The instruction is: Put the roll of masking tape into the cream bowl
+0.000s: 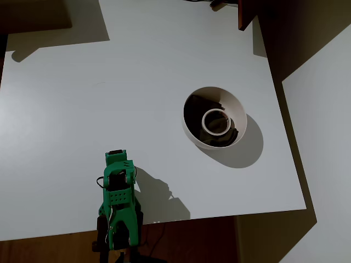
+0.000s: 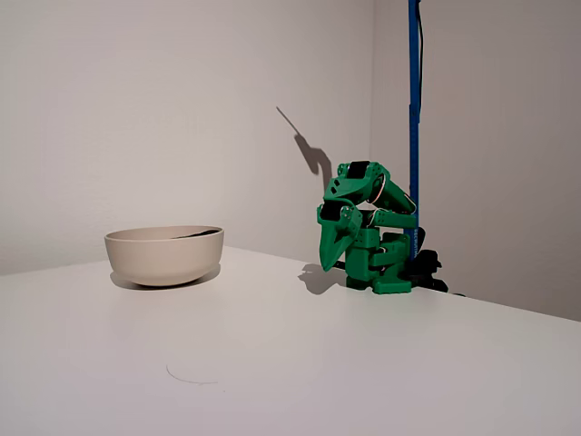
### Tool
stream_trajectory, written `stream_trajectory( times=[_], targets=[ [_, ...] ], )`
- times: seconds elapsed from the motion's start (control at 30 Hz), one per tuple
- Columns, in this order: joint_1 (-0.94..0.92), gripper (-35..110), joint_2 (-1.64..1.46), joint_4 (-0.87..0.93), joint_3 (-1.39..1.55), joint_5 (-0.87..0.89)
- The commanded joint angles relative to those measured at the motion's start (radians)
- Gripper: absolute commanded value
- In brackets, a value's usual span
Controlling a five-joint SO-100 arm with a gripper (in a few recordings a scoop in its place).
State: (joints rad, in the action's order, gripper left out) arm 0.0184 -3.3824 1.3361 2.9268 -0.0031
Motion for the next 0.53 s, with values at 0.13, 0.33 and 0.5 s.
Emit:
stream_trajectory(
  times=[0.13, 0.33, 0.5],
  targets=[
    [0.0, -8, -0.008, -0.009, -0.002, 0.005],
    [0.0, -8, -0.008, -0.009, -0.002, 0.005],
    [0.0, -8, -0.008, -0.009, -0.002, 0.005]
  ],
)
